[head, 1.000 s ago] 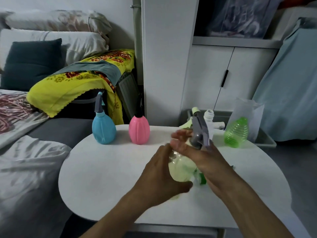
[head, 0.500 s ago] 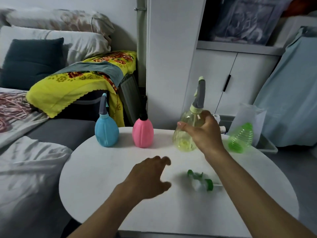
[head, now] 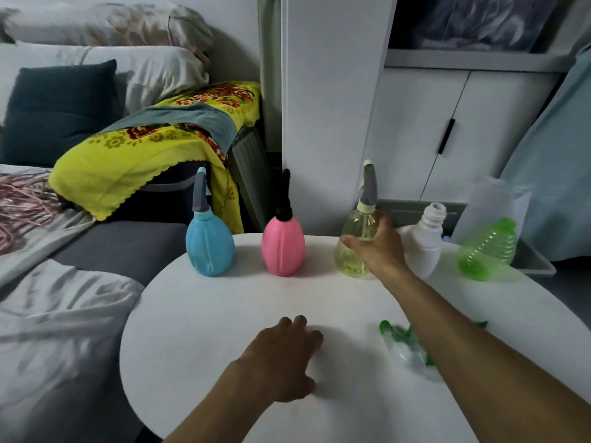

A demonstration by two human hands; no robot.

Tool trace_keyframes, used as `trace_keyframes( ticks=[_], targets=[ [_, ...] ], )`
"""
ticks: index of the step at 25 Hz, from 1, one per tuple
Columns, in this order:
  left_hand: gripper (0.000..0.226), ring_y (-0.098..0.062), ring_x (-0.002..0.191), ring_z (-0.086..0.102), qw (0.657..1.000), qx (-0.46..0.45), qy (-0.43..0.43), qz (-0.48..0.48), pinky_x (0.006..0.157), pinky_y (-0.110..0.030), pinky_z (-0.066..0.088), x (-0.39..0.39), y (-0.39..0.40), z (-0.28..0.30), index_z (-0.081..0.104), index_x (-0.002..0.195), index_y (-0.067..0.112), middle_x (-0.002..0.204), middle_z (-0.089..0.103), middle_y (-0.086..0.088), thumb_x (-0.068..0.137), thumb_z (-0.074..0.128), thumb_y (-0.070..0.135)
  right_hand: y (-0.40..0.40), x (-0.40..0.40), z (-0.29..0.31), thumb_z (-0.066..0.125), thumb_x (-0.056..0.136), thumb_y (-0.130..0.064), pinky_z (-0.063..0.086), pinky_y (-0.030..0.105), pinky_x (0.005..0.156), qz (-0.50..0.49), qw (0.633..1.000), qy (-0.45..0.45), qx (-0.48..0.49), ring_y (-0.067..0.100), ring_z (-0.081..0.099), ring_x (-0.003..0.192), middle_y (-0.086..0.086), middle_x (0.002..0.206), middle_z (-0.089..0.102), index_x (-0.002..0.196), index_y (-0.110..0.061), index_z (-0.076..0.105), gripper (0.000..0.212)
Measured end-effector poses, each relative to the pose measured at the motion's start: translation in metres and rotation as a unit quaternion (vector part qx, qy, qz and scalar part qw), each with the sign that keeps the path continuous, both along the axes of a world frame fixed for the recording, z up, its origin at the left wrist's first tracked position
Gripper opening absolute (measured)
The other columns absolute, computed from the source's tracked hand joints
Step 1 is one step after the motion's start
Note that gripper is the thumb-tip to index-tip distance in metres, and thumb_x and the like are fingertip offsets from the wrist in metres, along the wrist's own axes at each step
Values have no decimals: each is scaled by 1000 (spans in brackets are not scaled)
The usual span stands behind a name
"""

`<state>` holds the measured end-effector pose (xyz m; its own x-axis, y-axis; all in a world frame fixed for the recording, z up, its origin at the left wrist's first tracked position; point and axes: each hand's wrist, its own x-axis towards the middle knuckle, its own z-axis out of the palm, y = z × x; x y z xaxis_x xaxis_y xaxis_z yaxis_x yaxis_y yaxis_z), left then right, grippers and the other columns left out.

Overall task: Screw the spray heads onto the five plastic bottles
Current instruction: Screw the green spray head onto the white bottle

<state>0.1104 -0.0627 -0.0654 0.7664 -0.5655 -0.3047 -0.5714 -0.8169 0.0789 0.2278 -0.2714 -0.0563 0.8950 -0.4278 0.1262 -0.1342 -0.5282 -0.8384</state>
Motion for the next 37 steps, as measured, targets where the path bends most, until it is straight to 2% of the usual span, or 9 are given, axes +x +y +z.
trace_keyframes(
  ticks=[6, 11, 15, 18, 20, 26, 30, 33, 37],
  targets=[
    [57, -26, 117, 46, 1000, -6, 0, 5, 94, -42, 46, -1, -5, 2, 42, 136, 21, 129, 44, -5, 87, 64, 43, -9, -28, 0, 85, 69, -32, 49, 33, 80, 42, 991, 123, -44, 32, 59, 115, 12, 134, 57, 147, -10, 31, 97],
    [58, -25, 116, 48, 999, 28, 7, 16, 94, -38, 44, 1, -18, 6, 43, 133, 21, 128, 43, -4, 86, 63, 49, -66, -77, 17, 68, 71, -37, 56, 30, 61, 26, 974, 213, -74, 23, 74, 66, 1, 68, 77, 76, -10, 72, 28],
    [51, -26, 114, 50, 999, 47, 10, 23, 93, -37, 45, -3, -24, 9, 44, 131, 20, 126, 44, -5, 88, 64, 41, -94, -79, 20, 70, 76, -37, 54, 39, 77, -145, 987, 65, -10, 27, 68, 83, 6, 95, 75, 96, -14, 65, 31],
    [48, -25, 112, 51, 999, 40, 8, 32, 91, -37, 46, -4, -25, 8, 45, 129, 21, 125, 44, -4, 88, 65, 37, -96, -62, 14, 80, 73, -33, 45, 40, 95, -111, 991, -20, 78, 29, 54, 119, 7, 140, 53, 143, -17, 37, 84],
    [48, -24, 111, 51, 999, 35, 4, 33, 90, -36, 45, -4, -25, 7, 45, 129, 23, 124, 44, -2, 88, 65, 35, -94, -46, 14, 83, 71, -35, 40, 44, 104, -92, 992, -32, 75, 29, 45, 133, 8, 153, 40, 152, -21, 22, 102],
    [50, -21, 109, 50, 999, 20, -4, 25, 91, -35, 44, 1, -18, -3, 44, 128, 28, 123, 44, 2, 85, 66, 42, -104, -26, 9, 70, 85, -24, 46, 36, 83, -77, 994, -60, 51, 33, 62, 107, 11, 115, 68, 117, -11, 63, 35],
    [53, -22, 115, 53, 999, 14, -9, 29, 92, -35, 43, 6, -17, 6, 45, 132, 30, 130, 48, 3, 86, 63, 48, -99, -59, 41, 76, 78, -26, 51, 40, 84, -92, 989, -108, 45, 26, 66, 96, 6, 104, 71, 106, -13, 68, 32],
    [59, -20, 115, 58, 987, -110, -74, 93, 91, -33, 46, 2, -24, 21, 44, 134, 33, 133, 57, 6, 83, 65, 55, -82, -112, 72, 79, 73, -33, 51, 31, 75, -32, 990, -124, 63, 14, 67, 88, -3, 97, 74, 100, -20, 71, 31],
    [100, -1, 113, 54, 902, -424, -35, 65, 89, -24, 50, -18, -44, 43, 32, 139, 45, 132, 51, 20, 54, 79, 69, -34, -172, 81, 80, 77, -26, 58, 29, 69, 129, 967, -86, 202, 12, 72, 89, -5, 93, 78, 101, -21, 74, 25]
  ],
)
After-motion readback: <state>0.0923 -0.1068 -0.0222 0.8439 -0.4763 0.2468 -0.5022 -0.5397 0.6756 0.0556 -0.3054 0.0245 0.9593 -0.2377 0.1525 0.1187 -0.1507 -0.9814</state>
